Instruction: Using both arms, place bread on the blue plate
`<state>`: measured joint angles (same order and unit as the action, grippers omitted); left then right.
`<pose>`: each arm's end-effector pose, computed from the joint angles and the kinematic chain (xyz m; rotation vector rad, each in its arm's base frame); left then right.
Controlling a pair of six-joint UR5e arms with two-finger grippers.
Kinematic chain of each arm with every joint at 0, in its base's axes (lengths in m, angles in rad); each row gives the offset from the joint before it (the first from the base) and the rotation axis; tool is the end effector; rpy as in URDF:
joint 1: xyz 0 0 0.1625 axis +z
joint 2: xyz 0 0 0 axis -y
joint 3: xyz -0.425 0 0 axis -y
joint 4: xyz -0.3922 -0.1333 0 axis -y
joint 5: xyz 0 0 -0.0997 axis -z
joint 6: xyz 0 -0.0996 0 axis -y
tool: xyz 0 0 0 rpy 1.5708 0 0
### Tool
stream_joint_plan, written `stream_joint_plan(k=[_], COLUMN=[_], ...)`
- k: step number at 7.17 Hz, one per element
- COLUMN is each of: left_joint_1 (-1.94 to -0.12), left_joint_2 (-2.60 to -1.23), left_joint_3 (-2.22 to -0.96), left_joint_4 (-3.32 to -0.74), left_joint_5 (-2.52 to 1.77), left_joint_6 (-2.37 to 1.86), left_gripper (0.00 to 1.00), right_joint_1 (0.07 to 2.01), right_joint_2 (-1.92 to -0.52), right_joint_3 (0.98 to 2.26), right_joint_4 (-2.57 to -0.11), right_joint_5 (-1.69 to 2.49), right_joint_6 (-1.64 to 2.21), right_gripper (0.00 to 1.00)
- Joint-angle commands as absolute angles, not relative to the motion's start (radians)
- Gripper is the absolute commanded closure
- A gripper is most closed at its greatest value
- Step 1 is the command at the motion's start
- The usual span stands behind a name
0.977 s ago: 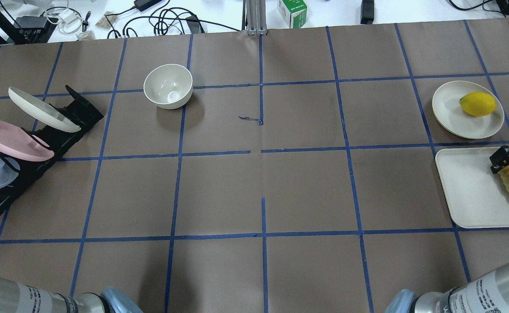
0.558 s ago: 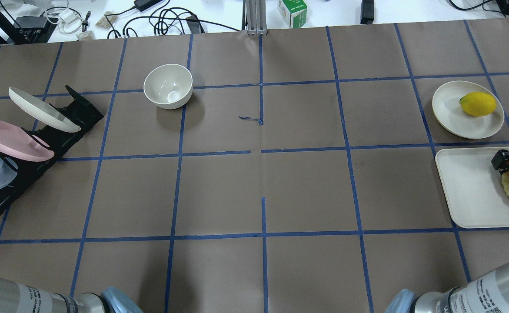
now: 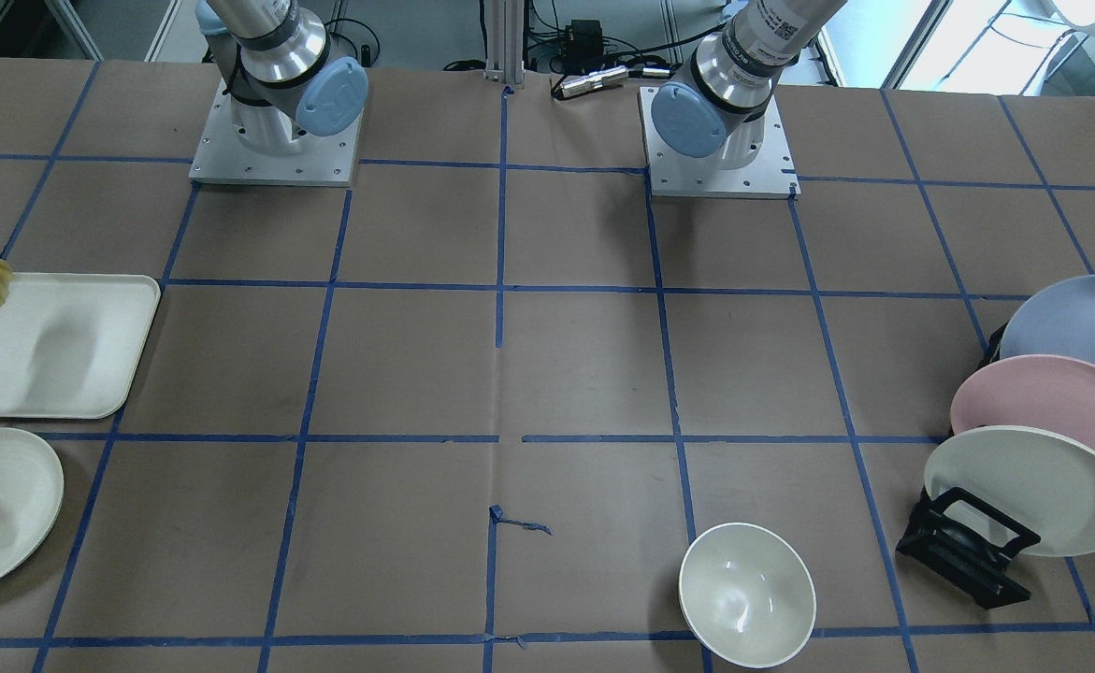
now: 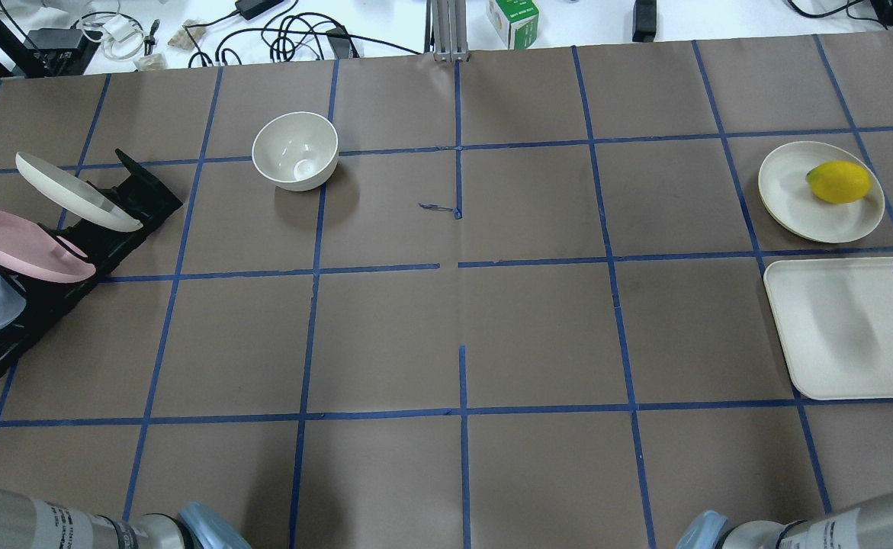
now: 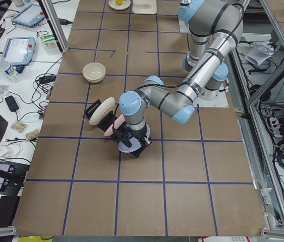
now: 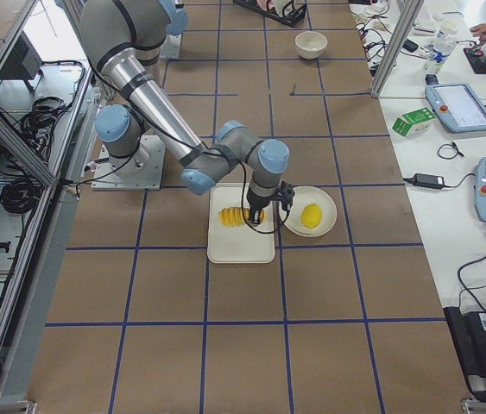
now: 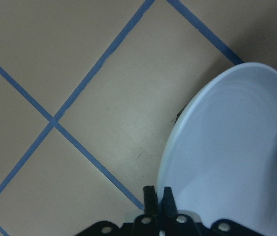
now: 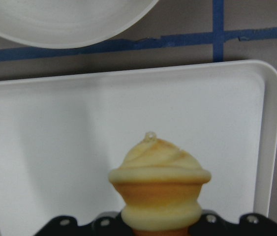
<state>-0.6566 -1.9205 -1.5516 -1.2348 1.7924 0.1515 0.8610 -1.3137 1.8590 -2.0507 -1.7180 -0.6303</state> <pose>0.4206 -0.4648 0.3379 -1.0964 2.7319 0.1594 -0.2596 -0.4842 0.2653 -0.1142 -3.0569 -0.2185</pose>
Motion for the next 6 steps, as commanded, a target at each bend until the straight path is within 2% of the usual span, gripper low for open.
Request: stream_joint_plan(k=[1, 4, 6], left_joint_1=[-0.657, -0.652, -0.644], left_joint_2=[-1.908, -1.864, -1.798], left_joint_3=[-1.537, -1.525, -1.491], left_joint_4=[-1.261, -1.313, -1.447], left_joint_5=[1.83, 1.891, 1.898], left_joint_6=[0.144, 0.144, 0.155], left_gripper=[1.0, 1.0, 1.0], right_joint_1=[0.92, 1.033, 1.153], right_joint_2=[-1.393, -1.483, -1.526], right_joint_3=[1.815, 1.708, 1.698], right_joint_4=[-1.915, -1.648, -1.602], right_joint_5=[-1.707, -1.631, -1.623], right_joint_6=[-0.588, -0.404, -0.272], right_gripper=[1.0, 1.0, 1.0])
